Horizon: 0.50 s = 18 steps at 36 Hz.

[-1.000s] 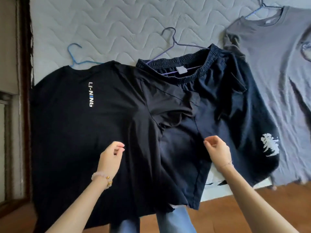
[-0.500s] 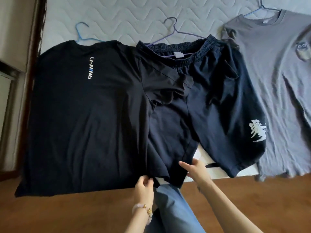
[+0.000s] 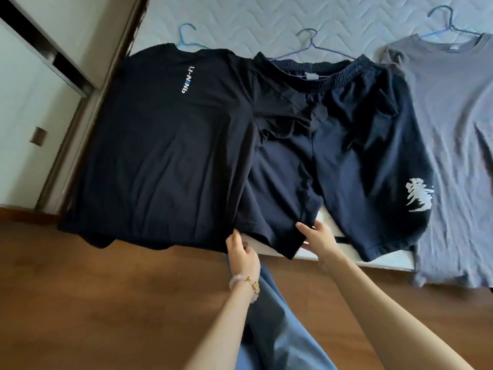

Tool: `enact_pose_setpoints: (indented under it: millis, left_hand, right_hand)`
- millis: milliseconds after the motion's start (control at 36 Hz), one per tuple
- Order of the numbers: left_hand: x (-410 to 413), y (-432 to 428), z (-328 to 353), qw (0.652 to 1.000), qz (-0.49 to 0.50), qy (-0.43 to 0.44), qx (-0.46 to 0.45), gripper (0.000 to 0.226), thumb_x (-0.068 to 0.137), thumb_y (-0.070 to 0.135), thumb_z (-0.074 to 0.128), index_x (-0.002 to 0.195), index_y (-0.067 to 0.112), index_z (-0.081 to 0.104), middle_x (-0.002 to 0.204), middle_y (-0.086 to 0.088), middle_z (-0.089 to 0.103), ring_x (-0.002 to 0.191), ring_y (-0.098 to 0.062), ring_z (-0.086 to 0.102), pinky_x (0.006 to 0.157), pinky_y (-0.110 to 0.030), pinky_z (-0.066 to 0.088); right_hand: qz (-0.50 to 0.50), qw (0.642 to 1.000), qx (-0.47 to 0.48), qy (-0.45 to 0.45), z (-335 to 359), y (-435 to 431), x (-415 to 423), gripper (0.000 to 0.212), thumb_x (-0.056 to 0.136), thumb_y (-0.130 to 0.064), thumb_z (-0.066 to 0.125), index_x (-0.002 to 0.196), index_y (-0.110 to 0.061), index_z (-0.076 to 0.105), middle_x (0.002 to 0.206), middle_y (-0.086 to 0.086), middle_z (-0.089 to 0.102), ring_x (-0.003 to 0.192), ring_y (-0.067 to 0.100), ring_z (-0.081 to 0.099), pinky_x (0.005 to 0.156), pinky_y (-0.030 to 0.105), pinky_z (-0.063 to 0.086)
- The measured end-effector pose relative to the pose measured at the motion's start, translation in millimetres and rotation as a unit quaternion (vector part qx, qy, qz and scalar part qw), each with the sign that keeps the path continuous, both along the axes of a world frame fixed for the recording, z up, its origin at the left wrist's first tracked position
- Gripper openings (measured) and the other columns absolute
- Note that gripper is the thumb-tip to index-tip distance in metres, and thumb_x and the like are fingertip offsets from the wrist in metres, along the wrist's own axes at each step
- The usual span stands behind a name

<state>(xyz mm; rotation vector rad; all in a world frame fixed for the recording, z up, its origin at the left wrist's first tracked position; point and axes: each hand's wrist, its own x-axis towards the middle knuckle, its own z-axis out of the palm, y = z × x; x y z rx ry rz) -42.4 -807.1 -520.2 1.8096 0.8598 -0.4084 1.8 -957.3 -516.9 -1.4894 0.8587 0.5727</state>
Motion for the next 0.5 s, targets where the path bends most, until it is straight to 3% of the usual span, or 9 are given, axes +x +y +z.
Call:
enact_pose_setpoints:
  millis: [139,250,333,389,444,500]
  left_hand:
    - [22.0,16.0,-2.1,0.997,0.069,-0.012,0.023,0.054,0.096,0.000,0.028,0.149,0.009,0.020,0.156,-0.005,0.017,0.141,-0.025,0.027,0.117,-0.033,0.022]
    - [34.7,19.2,-0.1,0.988,0.154,0.007,0.001,0.051,0.097,0.005,0.029,0.147,0.012,0.027,0.154,-0.007,0.025,0.140,-0.025,0.028,0.113,-0.034,0.023]
    - [41.9,19.3,3.8,0.977,0.214,0.013,-0.007,0.046,0.096,0.007,0.034,0.142,0.009,0.034,0.144,-0.011,0.041,0.128,-0.029,0.042,0.099,-0.030,0.031]
    - [45.9,16.9,5.6,0.975,0.222,0.004,-0.005,0.045,0.095,0.006,0.036,0.141,0.009,0.035,0.141,-0.011,0.045,0.124,-0.029,0.046,0.096,-0.029,0.033]
    - [48.4,14.2,5.0,0.976,0.216,-0.016,0.004,0.049,0.093,0.002,0.037,0.142,0.009,0.033,0.144,-0.009,0.042,0.127,-0.027,0.045,0.101,-0.030,0.035]
    - [48.4,12.7,2.0,0.981,0.192,-0.027,0.023,0.051,0.092,0.000,0.038,0.142,0.009,0.035,0.146,-0.009,0.039,0.131,-0.026,0.043,0.106,-0.032,0.037]
  right_hand:
    - [0.000,1.000,0.017,0.012,-3.0,-0.1,0.3,0.024,0.094,-0.006,0.051,0.118,-0.007,0.050,0.103,0.009,0.059,0.095,0.023,0.058,0.055,0.015,0.055]
    - [0.009,1.000,-0.011,0.021,-6.6,-0.2,2.8,0.020,0.093,-0.004,0.051,0.113,-0.008,0.052,0.100,0.010,0.059,0.096,0.025,0.057,0.070,0.030,0.055]
    - [0.027,0.997,-0.072,0.029,-8.3,-1.0,4.6,0.027,0.092,-0.008,0.052,0.118,-0.001,0.053,0.103,0.011,0.061,0.101,0.027,0.060,0.090,0.045,0.051]
    - [0.035,0.992,-0.118,0.022,-8.1,-1.3,6.9,0.032,0.092,-0.009,0.050,0.123,0.000,0.051,0.110,0.012,0.060,0.111,0.030,0.057,0.096,0.037,0.046]
    - [0.038,0.984,-0.176,0.007,-5.1,-3.1,11.3,0.031,0.094,-0.008,0.047,0.124,0.004,0.048,0.118,0.017,0.057,0.115,0.031,0.053,0.088,0.028,0.038]
    - [0.029,0.977,-0.212,-0.011,-5.0,-7.7,14.9,0.027,0.095,-0.007,0.045,0.119,0.007,0.047,0.121,0.021,0.056,0.114,0.032,0.052,0.082,0.028,0.034]
